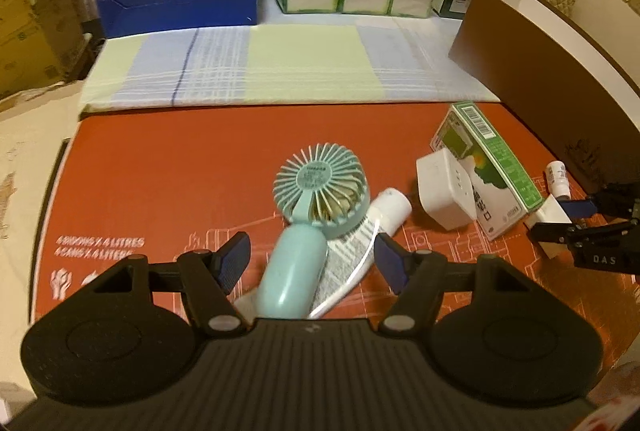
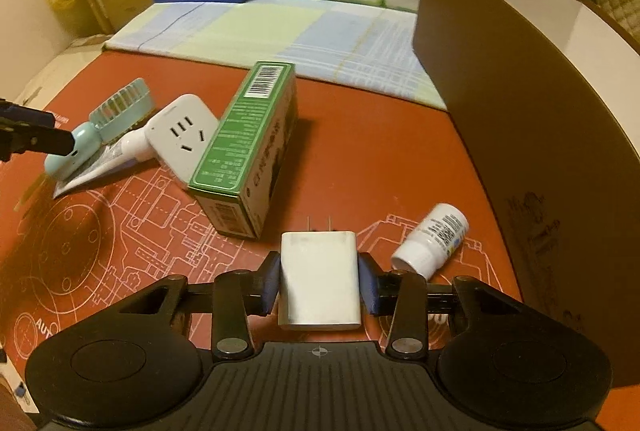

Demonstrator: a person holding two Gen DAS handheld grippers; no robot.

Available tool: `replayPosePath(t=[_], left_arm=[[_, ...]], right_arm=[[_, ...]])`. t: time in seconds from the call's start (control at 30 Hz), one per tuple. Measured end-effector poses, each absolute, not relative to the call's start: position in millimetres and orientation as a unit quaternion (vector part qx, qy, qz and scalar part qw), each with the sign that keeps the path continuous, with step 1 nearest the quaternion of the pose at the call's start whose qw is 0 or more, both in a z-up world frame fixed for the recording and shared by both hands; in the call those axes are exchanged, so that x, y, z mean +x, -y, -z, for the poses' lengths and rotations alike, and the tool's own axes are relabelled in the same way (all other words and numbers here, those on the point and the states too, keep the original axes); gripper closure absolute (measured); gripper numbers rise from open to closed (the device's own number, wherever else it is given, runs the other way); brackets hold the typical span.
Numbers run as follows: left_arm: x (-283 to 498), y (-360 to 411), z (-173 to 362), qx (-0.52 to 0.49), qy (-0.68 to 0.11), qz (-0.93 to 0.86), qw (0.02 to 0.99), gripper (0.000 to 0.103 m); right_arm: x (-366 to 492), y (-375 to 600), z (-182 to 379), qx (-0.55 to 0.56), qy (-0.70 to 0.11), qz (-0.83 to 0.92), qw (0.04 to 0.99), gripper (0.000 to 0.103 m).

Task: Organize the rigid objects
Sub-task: 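Grasp the mint-green fan with the left tool while the right tool grasps the white charger, then lift and carry the fan and charger over the brown box with both tools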

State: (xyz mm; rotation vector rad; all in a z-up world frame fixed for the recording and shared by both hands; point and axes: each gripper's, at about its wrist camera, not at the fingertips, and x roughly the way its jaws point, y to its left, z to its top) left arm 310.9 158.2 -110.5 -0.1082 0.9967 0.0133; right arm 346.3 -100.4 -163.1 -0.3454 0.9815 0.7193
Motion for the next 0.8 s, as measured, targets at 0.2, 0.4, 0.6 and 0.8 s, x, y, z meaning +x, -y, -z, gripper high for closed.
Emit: replayPosePath(t=[0.2, 0.4, 0.6, 0.8], left_arm=[[328.0, -165.9, 122.9, -0.050, -0.482, 0.024, 0.874, 0.038], [339.3, -174.7, 132.1, -0.080, -0.480, 0.052, 0.872, 0.038], [348.3, -179.9, 138.8, -0.105, -0.479, 0.059, 0.869, 0.038], [348.5, -181.5, 142.8, -0.126, -0.471, 0.056, 0.871, 0.045]], right_arm=[[348.2, 110.3, 163.7, -0.137, -0.465, -0.292, 0.824, 0.065], [345.8, 116.5, 164.0, -0.119, -0.476, -0.262, 0.831, 0.065], [343.6, 119.0, 162.7, -0.104, -0.480, -0.245, 0.836, 0.065], [343.6, 117.2, 162.3, -0.105, -0.482, -0.239, 0.836, 0.065]])
